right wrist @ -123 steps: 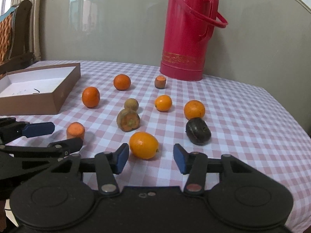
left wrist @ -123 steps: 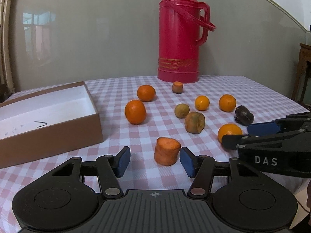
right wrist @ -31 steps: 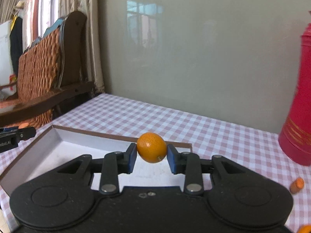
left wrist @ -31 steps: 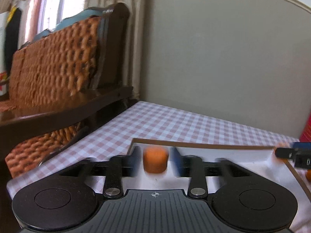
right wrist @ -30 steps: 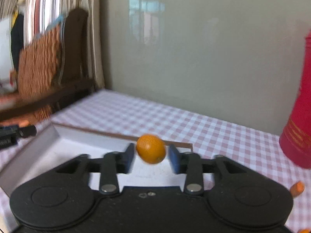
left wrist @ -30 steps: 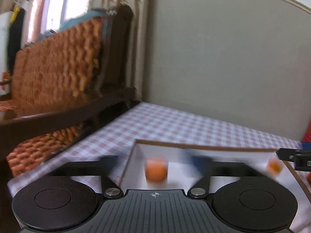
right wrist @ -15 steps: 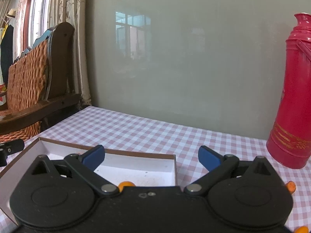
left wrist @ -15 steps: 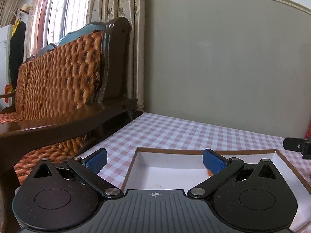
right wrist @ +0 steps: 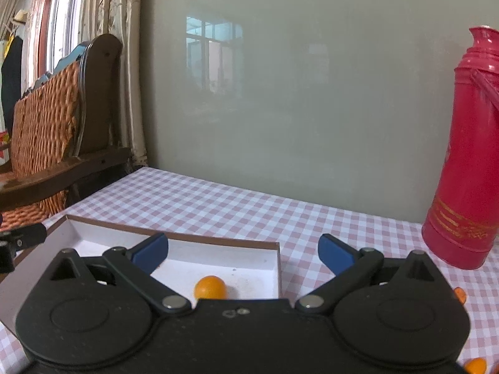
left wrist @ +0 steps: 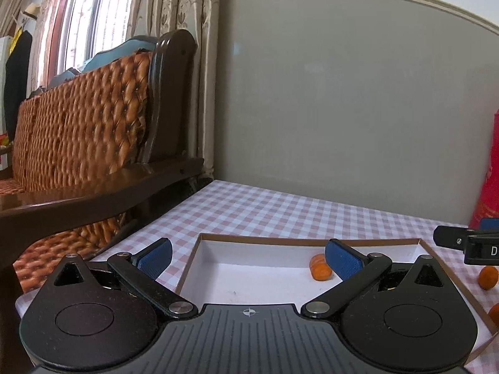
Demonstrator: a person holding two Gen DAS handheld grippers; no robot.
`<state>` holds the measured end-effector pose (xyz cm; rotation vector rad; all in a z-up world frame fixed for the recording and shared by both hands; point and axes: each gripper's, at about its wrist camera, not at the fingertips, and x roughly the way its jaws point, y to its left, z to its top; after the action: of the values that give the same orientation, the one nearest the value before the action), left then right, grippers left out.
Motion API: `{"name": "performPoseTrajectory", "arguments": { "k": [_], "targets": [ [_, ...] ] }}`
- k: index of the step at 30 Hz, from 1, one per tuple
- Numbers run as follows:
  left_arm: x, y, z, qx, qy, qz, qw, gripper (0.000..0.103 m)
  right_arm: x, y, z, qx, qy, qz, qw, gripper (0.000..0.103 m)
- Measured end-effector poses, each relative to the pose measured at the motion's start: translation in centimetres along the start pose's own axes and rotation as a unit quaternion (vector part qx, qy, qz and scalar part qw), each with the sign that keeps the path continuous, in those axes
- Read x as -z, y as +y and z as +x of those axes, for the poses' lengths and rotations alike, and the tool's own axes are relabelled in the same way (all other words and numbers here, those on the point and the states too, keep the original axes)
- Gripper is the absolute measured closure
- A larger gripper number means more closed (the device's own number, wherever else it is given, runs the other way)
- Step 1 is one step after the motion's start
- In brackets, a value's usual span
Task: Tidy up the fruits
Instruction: 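Move both open tools back toward the remaining fruits on the table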
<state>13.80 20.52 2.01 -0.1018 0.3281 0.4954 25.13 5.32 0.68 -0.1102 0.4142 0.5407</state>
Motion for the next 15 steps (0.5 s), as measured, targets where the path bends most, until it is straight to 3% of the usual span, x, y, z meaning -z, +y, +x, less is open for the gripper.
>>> {"name": "performPoseTrajectory", "arguments": {
  "k": [8,12,15],
  "targets": [
    [-0.1,0.3,-0.3,-0.015,-0.006,-0.018,0.9997,0.000,-0.2,0.0,-0.7,0.000,-0.006,0.001,1.000,0.006],
    [0.0,0.1,-0.3,-0.043,-0.004,-0.008,0.9991,0.000,-0.1,0.0,-1.0,0.002,-0.011,-0.006,1.000,0.006],
    [-0.1,0.2,-0.5,-0.038,0.000,-0.011,0.9992,0.000,-0.1,0.1,-1.4,0.003,-0.014,-0.012,1.000,0.006]
  ]
}}
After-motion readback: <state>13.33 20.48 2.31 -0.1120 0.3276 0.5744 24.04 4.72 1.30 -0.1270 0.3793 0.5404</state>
